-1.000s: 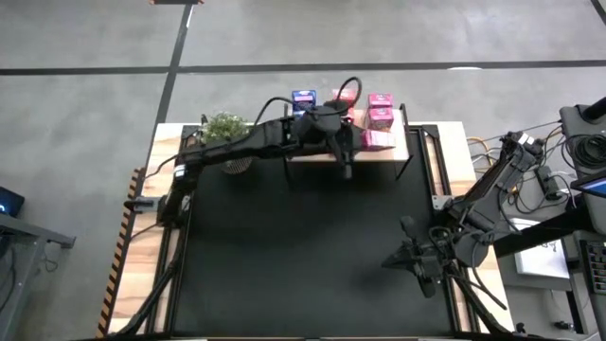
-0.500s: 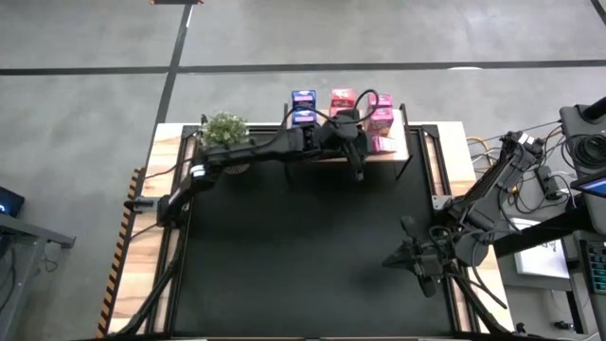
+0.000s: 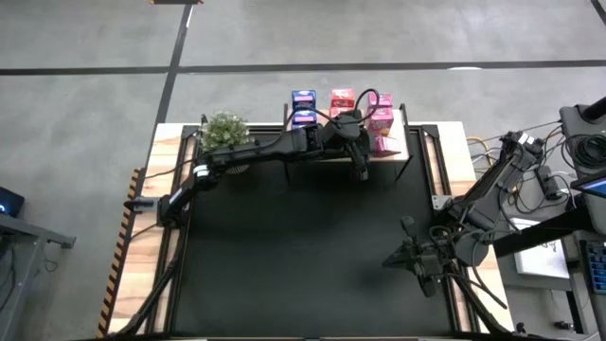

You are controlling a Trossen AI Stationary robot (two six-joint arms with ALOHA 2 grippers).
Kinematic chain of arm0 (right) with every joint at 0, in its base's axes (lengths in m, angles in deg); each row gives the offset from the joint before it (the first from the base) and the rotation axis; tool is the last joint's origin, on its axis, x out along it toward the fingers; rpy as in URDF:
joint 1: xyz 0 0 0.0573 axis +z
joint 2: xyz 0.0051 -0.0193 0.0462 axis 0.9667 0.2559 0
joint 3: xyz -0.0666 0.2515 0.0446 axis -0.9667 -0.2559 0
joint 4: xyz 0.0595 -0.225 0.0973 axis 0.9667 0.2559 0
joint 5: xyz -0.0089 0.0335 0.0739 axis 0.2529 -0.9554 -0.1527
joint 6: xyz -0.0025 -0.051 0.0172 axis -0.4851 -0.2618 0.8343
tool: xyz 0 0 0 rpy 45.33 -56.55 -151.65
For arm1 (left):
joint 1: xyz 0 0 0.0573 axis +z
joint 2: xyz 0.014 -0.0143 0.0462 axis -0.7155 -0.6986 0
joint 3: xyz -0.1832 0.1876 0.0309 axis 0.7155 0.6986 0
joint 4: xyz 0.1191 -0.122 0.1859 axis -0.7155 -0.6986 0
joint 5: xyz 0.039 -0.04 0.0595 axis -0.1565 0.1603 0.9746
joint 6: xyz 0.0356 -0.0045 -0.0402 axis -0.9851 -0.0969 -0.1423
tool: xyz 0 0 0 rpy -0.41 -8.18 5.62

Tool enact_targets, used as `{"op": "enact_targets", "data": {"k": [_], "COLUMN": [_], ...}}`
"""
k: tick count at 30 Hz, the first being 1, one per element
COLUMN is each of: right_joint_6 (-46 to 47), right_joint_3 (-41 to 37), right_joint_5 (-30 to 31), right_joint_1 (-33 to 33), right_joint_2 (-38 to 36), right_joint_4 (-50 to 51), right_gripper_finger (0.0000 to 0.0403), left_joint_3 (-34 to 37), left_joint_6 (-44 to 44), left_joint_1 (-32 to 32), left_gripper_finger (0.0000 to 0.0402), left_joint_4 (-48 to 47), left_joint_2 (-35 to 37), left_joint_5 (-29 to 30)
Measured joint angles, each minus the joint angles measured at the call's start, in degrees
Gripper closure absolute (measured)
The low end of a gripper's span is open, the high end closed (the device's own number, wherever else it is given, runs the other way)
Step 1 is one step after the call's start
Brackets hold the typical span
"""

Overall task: Stack cereal on shelf
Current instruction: Put the purple cereal box on the shelf and align it with the other purple cereal boxes on the shelf

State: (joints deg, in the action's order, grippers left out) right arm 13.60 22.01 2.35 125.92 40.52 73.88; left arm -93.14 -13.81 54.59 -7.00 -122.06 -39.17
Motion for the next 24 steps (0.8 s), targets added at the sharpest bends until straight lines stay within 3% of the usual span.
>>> {"op": "enact_targets", "data": {"k": [11, 24], "right_joint_6": [0.42, 0.48], "right_joint_3": [-0.01, 0.00], "right_joint_5": [0.23, 1.84], "right_joint_1": [0.00, -0.02], "right_joint_2": [0.00, 0.00], "right_joint_4": [0.00, 0.00], "right_gripper_finger": [0.0394, 0.0394], "left_joint_3": [0.00, 0.87], "left_joint_6": [0.20, 1.06], "left_joint_1": [0.49, 1.81], "left_gripper_finger": [0.0229, 0.0192], "left_joint_4": [2.11, 5.11], "left_joint_2": [0.00, 0.00], "left_joint_5": [-0.48, -1.63]}}
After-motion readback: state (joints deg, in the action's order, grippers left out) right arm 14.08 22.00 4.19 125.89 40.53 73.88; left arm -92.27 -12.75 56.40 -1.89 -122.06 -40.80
